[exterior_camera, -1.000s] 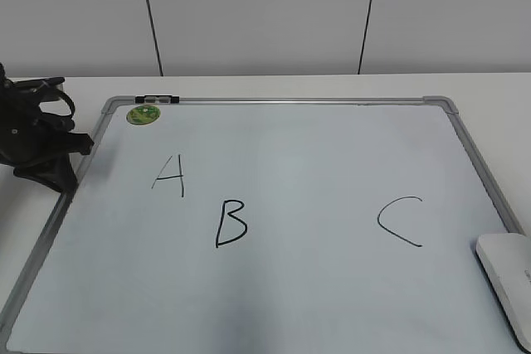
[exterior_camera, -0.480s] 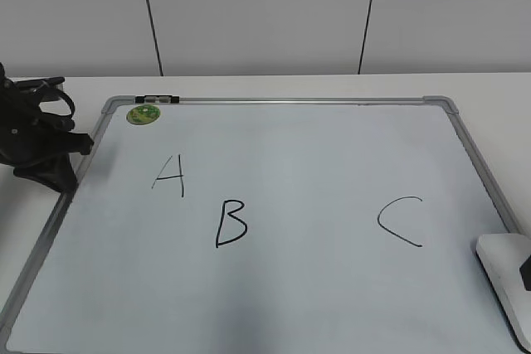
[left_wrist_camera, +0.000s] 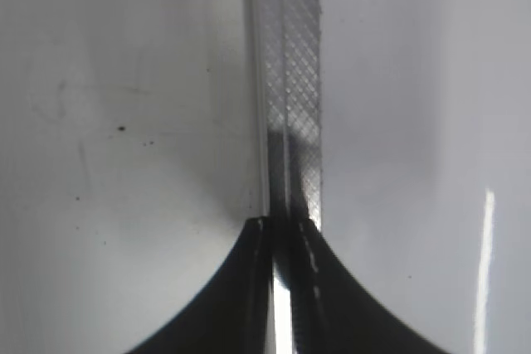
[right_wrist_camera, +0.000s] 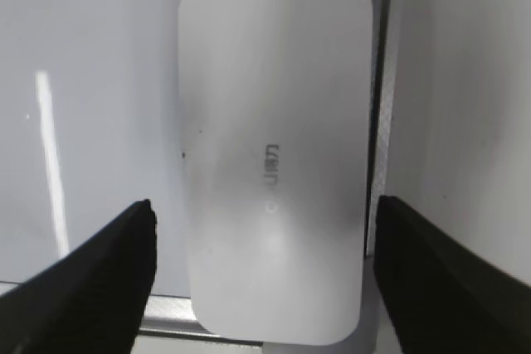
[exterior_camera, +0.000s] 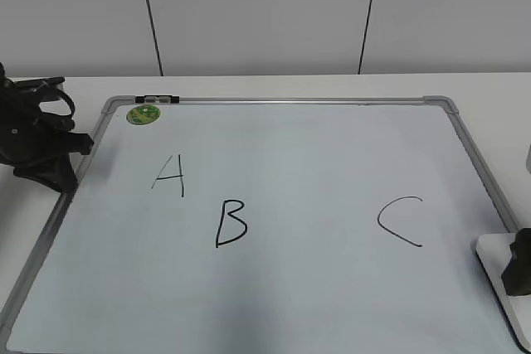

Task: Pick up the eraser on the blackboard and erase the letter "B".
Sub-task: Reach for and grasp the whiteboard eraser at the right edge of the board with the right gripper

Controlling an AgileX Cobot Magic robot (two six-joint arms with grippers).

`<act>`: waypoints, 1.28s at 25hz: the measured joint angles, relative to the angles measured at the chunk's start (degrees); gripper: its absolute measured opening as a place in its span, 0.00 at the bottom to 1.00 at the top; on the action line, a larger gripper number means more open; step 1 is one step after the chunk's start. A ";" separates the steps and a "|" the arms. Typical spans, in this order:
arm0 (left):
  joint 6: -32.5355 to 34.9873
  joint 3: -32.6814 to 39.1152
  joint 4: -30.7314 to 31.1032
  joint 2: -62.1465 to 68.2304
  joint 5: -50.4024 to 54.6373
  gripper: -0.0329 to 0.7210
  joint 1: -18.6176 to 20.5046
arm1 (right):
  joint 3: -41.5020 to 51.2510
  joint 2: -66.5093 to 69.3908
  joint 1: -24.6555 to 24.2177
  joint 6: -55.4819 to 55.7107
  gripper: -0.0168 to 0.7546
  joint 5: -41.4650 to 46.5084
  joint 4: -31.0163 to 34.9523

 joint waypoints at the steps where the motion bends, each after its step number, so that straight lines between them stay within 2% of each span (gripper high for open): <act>1: 0.00 0.00 0.00 0.00 0.00 0.08 0.00 | 0.00 0.59 0.00 0.00 0.81 -0.50 0.00; 10: 0.00 0.00 0.00 0.00 0.00 0.08 0.00 | 0.00 6.00 0.00 -0.10 0.81 -4.59 -0.35; 22: 0.00 0.00 0.00 0.00 0.00 0.08 0.00 | -0.89 8.45 0.00 -0.10 0.79 -5.43 -0.27; 26: 0.00 0.00 0.00 0.00 0.00 0.08 0.00 | -1.09 8.57 0.00 -0.20 0.73 -5.43 -0.27; 32: 0.00 0.00 0.00 0.00 0.00 0.08 0.00 | -1.66 8.57 0.00 -0.29 0.71 -4.74 -0.27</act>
